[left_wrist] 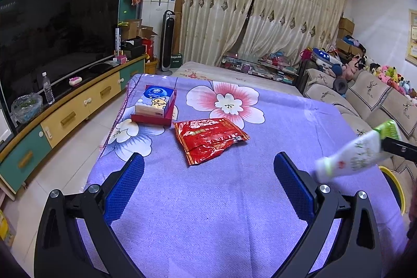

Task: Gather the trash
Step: 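Carry the drink bottle over the bin and release it with the right gripper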

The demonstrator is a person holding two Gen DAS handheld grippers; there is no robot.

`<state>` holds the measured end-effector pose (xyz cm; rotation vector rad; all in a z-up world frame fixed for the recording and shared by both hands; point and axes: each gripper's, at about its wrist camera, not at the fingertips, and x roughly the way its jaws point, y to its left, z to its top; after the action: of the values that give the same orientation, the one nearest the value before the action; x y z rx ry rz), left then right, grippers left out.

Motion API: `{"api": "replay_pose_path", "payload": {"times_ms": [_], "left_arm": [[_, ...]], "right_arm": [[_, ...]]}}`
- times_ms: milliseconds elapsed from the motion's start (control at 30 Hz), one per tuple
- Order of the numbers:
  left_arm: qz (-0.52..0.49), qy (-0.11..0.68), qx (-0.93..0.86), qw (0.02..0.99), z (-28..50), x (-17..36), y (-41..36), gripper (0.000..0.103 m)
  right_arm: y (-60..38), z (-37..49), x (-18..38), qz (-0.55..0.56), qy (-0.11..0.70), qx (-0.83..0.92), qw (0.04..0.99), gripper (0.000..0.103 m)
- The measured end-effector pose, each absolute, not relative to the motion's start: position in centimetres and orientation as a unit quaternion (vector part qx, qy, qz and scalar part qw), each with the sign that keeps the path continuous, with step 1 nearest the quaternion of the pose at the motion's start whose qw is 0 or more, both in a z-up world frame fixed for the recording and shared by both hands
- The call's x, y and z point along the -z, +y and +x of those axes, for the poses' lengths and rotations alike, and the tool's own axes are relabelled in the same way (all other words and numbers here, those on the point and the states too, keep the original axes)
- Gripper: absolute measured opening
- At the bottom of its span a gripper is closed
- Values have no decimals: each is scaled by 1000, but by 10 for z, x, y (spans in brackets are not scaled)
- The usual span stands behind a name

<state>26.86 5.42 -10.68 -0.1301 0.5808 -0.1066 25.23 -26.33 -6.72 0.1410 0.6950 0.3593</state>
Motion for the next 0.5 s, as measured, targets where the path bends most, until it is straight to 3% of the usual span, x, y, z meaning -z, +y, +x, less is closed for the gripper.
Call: {"api": "replay_pose_path", "payload": {"times_ms": [500], "left_arm": [[-51,288,55,955,269,109,49,98]], "right_arm": [[-353,189,64,145,311,-86,935,52]]}}
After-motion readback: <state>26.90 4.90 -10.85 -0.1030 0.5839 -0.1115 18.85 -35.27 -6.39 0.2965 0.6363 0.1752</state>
